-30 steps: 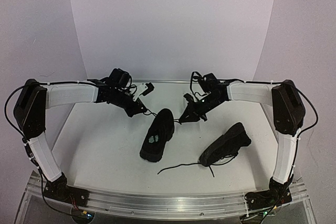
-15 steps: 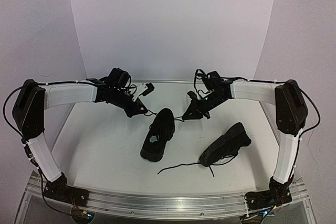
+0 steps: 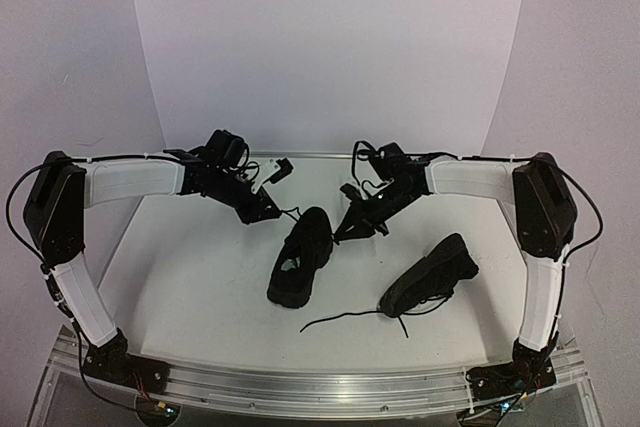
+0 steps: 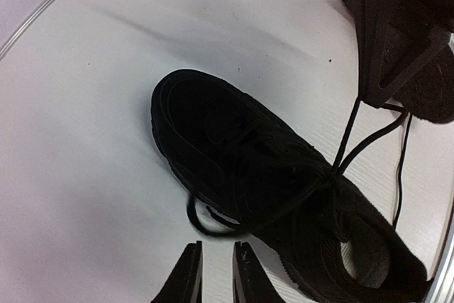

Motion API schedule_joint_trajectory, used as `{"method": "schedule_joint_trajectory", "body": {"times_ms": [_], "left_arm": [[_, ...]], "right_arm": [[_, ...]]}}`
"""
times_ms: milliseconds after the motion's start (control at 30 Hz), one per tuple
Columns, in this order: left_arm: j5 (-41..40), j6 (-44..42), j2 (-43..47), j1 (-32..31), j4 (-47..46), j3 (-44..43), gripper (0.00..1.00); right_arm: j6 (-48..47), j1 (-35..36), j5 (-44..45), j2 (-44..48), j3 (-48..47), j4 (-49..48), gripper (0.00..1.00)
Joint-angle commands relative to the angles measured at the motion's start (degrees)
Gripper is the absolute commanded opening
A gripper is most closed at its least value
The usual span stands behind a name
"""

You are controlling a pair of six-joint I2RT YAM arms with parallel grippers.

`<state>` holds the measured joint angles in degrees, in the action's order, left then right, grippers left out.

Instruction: Tie the shoes

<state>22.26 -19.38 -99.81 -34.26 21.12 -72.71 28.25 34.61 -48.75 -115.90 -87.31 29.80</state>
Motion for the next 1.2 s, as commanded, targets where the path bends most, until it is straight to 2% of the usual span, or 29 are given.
{"method": "schedule_joint_trajectory", "body": {"times_ms": [0, 167, 300, 433, 600, 900, 1033, 1167], "left_arm": [[-0.1, 1.0, 2.0, 0.4, 0.6, 0.5, 0.30], [1.5, 3.4, 6.9, -0.1, 0.1, 3.6, 0.36], [3.4, 5.3, 8.4, -2.8, -0.2, 5.3, 0.40], [4.9, 8.4, 6.1, -5.4, -1.4, 4.3, 0.45], [5.1, 9.7, 1.7, -6.8, -1.3, 0.9, 0.45], [3.3, 8.7, -2.5, -7.4, 1.2, -2.0, 0.33], [2.5, 7.7, -2.0, -7.4, 2.7, -1.9, 0.15], [1.5, 7.8, 0.5, -7.4, 3.4, -0.7, 0.05]], "right_arm": [[-0.8, 0.7, 0.2, -0.8, -2.1, 1.0, 0.00], [-0.7, 0.7, 0.3, -0.7, -1.8, 1.0, 0.00], [-0.5, 0.7, 0.4, -0.6, -1.6, 0.9, 0.00], [-0.7, 0.7, 0.3, -0.8, -1.7, 1.0, 0.00], [-0.7, 0.7, 0.2, -0.9, -2.0, 1.0, 0.00], [-0.6, 0.7, 0.7, -0.3, -1.5, 0.9, 0.00], [-0.6, 0.7, 0.8, -0.3, -1.4, 0.9, 0.00], [-0.5, 0.6, 1.1, -0.3, -1.2, 0.9, 0.00]]}}
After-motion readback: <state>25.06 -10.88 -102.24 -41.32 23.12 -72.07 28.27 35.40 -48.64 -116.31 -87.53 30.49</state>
